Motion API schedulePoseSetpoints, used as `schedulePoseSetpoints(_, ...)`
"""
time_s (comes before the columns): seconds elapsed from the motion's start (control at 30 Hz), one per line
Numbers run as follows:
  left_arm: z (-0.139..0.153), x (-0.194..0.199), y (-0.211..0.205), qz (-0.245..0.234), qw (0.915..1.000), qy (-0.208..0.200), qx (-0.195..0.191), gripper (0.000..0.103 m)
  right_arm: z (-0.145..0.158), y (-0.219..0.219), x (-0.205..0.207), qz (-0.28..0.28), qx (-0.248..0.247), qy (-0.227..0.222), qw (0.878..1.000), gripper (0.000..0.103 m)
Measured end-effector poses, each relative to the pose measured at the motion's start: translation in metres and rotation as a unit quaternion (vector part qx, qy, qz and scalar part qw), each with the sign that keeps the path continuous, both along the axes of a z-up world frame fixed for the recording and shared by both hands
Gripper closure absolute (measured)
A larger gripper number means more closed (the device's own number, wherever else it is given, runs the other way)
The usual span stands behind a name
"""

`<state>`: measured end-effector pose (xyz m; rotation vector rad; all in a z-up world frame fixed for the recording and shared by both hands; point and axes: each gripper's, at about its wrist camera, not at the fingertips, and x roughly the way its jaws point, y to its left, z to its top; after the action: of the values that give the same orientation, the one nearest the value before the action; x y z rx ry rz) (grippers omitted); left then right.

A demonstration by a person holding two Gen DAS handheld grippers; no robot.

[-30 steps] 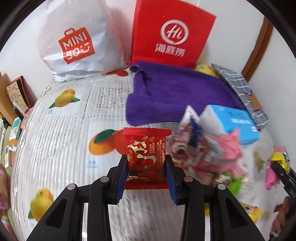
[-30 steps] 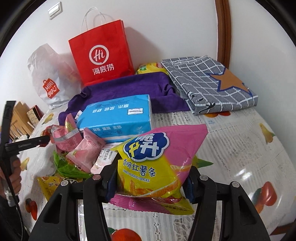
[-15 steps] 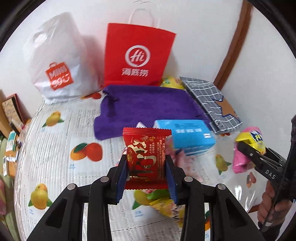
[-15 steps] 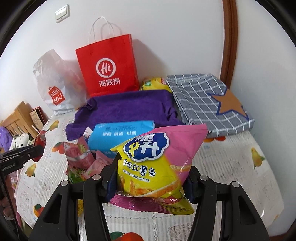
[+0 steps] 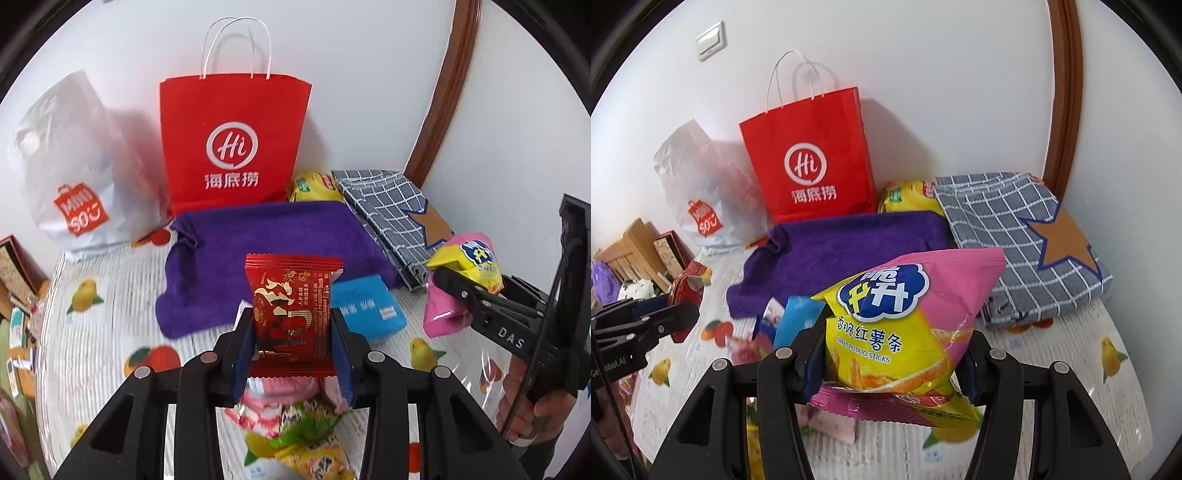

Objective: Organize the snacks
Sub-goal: 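Carry the candy packet and chip bag onto the purple towel with both grippers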

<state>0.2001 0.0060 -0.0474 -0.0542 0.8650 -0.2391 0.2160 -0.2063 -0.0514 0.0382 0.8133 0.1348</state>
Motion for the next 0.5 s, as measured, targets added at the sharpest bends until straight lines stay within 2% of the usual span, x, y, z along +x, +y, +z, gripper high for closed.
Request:
schedulePoseSetpoints(0.3,0.003,0.052,0.001,0.004,0.9999,-0.001,0.011,0.066,0.001,0.013,0.056,0.009,-0.009,-0.001,1.000,0.046)
schedulePoseSetpoints(0.5,-0.005,0.090,0.007,0.011,0.9996,0.004,0.027,0.066,-0.006,0.021,0.096,0.023,-0.002,0.001,1.000,0.046)
